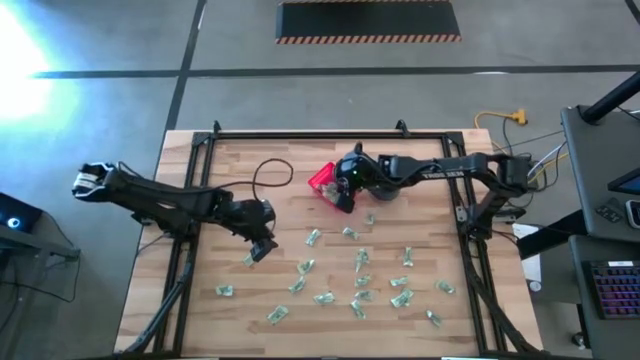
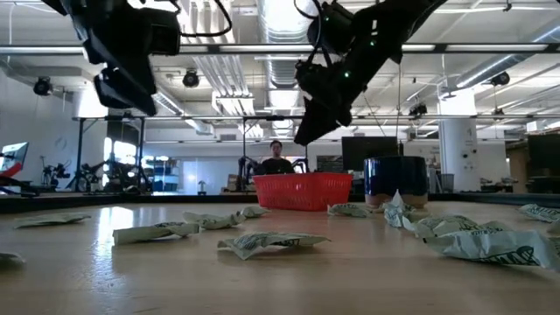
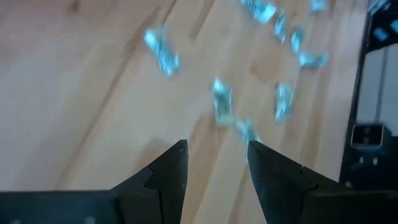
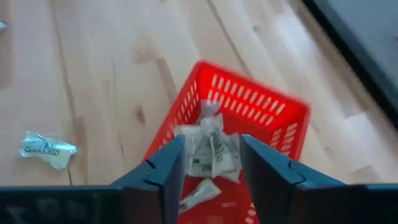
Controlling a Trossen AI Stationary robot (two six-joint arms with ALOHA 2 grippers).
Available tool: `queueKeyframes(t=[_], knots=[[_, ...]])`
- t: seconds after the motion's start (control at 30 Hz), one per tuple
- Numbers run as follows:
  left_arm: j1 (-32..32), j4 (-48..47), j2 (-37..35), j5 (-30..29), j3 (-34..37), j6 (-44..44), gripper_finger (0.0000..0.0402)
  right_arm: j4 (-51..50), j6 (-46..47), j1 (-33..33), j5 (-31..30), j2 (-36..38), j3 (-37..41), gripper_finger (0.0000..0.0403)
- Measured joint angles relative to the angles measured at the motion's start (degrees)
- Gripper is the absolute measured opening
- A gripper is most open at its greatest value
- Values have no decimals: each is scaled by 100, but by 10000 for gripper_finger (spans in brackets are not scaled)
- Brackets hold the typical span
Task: Pick and place Stevia / Truvia into bins
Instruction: Put the stevia packet into the red basket
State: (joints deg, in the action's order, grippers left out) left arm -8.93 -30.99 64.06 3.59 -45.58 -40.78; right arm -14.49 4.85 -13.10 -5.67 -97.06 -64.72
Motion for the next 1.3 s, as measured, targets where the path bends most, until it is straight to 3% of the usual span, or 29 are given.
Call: queueKeyframes(t=[0.3, 0.47, 1.07, 1.3], knots=[[-579, -1413, 5, 124, 18, -1261, 151, -446, -210, 9, 395, 651, -48, 162], [-714, -1448, 64, -151, 111, -1863, 151, -692, -111, 27, 604, 1050, 76, 155], [-730, -1494, 1618, -409, 94, -1995, 151, -893, 91, 422, 1068, 2707, 659, 146], [-741, -1492, 2051, -408, 94, -1993, 151, -911, 318, 463, 1062, 2919, 764, 139]])
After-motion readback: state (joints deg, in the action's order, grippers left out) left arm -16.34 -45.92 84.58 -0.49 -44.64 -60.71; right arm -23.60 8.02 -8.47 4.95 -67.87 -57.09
